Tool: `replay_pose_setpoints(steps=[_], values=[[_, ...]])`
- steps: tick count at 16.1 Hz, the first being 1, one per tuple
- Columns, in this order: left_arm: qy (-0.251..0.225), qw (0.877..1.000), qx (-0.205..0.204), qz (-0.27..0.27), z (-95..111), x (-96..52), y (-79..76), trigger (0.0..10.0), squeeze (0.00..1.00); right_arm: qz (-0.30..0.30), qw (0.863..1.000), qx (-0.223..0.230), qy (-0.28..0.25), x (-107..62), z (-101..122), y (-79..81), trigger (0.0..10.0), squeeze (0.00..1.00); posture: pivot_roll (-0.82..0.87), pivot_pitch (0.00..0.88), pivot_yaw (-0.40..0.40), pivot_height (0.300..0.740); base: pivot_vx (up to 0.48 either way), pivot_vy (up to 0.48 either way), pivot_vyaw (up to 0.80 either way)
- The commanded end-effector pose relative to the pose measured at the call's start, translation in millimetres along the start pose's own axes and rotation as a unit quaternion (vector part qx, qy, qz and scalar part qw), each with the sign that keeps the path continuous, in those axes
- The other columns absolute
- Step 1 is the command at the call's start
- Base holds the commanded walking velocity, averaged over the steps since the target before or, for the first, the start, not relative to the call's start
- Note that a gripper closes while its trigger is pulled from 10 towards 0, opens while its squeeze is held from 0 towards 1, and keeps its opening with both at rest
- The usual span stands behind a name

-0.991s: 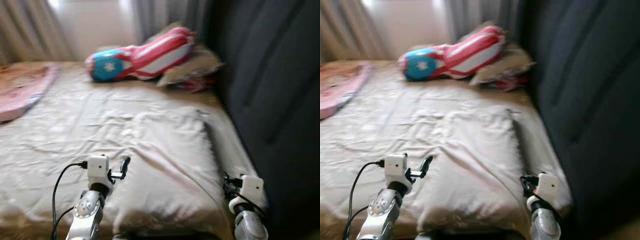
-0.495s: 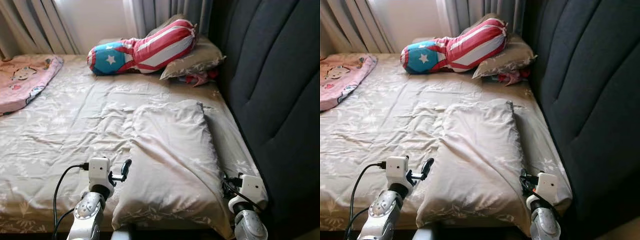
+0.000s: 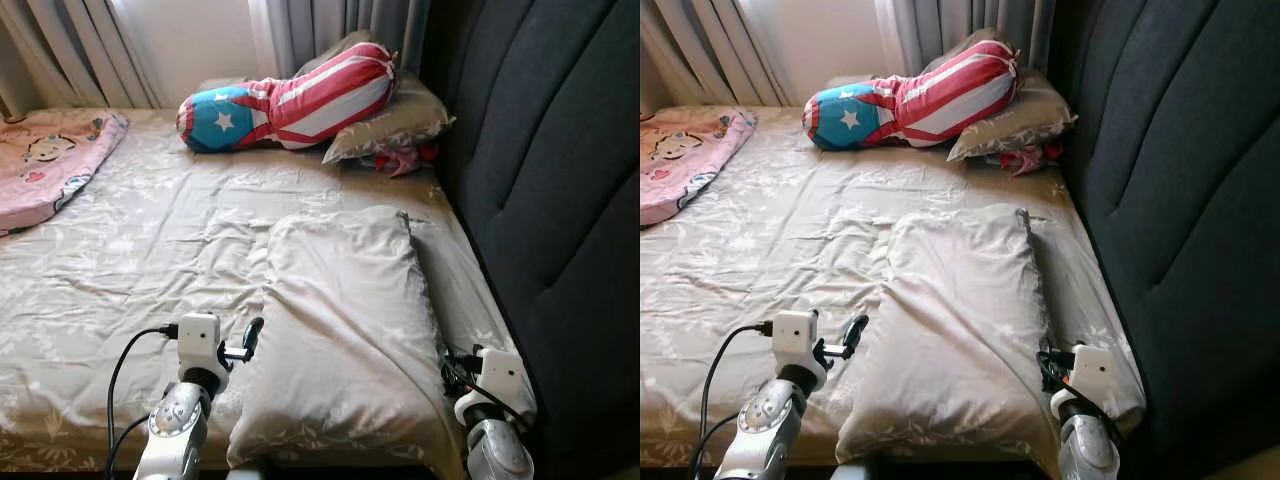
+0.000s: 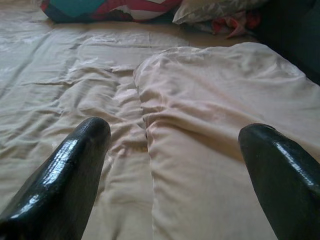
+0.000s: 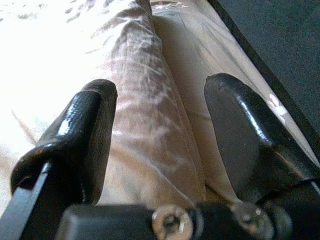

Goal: Clean up the room

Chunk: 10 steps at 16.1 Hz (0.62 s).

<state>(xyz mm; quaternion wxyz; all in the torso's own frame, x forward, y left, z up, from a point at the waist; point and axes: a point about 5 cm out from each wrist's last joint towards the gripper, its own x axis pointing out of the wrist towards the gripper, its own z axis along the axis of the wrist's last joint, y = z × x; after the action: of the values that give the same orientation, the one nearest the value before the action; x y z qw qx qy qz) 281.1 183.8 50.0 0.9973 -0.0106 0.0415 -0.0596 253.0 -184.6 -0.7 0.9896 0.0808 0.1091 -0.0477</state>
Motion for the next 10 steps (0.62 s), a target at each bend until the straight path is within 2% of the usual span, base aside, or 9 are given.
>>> replay_pose_setpoints(steps=[1, 4, 7, 10], values=[[0.006, 1.0, 0.004, -0.004, 0, 1.8, 0.8, 10.0, 0.0, 0.002, 1.0, -0.001, 0.008, 1.9, -1, 1.8, 10.0, 0.0, -0.02, 0.0, -0.005, 0.675, 0.0, 0.0, 0.0], [0.009, 1.0, 0.006, -0.007, 0, 4.3, 0.5, 10.0, 0.0, 0.001, 1.0, -0.002, 0.02, 5.8, -1, 1.3, 10.0, 0.0, -0.01, 0.0, -0.005, 0.675, 0.0, 0.0, 0.0], [0.001, 1.0, 0.006, -0.01, 7, 13.1, -1.2, 10.0, 0.0, 0.001, 1.0, 0.005, 0.007, 18.8, 13, 0.3, 10.0, 0.0, 0.0, 0.0, -0.003, 0.675, 0.0, 0.0, 0.0], [-0.005, 1.0, 0.007, -0.014, 13, 18.7, -2.9, 10.0, 0.0, 0.0, 1.0, -0.003, 0.008, 25.6, 18, 1.5, 10.0, 0.0, 0.0, 0.0, 0.004, 0.7, 0.0, 0.0, 0.0]])
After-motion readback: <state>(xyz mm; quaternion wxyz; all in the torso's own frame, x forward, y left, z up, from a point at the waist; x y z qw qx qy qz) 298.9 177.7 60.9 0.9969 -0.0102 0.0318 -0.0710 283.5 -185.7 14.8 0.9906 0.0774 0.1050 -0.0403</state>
